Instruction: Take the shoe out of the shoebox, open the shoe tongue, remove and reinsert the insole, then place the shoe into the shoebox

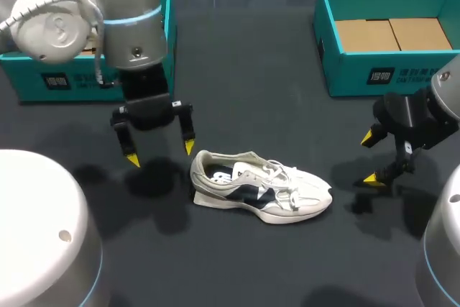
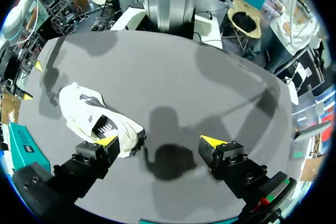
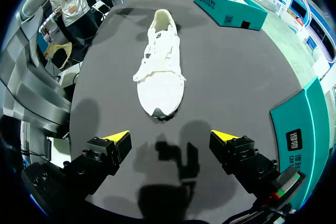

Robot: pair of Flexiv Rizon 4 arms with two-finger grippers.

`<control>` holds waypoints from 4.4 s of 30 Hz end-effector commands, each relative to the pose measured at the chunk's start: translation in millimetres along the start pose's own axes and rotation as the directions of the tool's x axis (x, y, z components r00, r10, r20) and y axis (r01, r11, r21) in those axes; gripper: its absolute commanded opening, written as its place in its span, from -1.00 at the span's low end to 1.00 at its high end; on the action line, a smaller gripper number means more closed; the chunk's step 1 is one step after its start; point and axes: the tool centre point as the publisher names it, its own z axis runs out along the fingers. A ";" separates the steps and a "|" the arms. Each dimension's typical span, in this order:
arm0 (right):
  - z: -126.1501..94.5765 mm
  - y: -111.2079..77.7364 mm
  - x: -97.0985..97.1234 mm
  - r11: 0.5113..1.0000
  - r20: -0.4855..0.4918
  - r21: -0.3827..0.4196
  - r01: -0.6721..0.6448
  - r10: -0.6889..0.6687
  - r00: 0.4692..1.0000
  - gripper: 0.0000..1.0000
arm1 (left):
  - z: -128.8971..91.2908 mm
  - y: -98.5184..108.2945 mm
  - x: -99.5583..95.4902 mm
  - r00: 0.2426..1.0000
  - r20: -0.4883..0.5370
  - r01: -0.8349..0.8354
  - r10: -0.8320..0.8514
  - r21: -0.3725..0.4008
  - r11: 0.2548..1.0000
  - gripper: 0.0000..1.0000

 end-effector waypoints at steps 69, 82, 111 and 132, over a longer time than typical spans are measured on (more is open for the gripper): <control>0.1 0.4 1.2 1.000 0.002 0.003 -0.001 0.001 1.000 1.00 | 85.6 67.3 47.9 0.497 0.313 0.357 -0.809 0.776 0.519 1.00; 0.1 0.4 1.2 1.000 0.002 0.003 -0.001 0.001 1.000 1.00 | 101.5 78.8 20.0 0.487 0.274 0.312 -0.829 0.832 0.458 1.00; 0.1 0.4 1.2 1.000 0.002 0.003 -0.001 0.001 1.000 1.00 | 109.4 68.5 -24.1 0.457 0.222 0.306 -0.861 0.870 0.387 1.00; 0.1 0.4 1.2 1.000 0.002 0.003 -0.001 0.001 1.000 1.00 | 123.0 54.5 -54.7 0.494 0.184 0.300 -0.850 0.881 0.365 1.00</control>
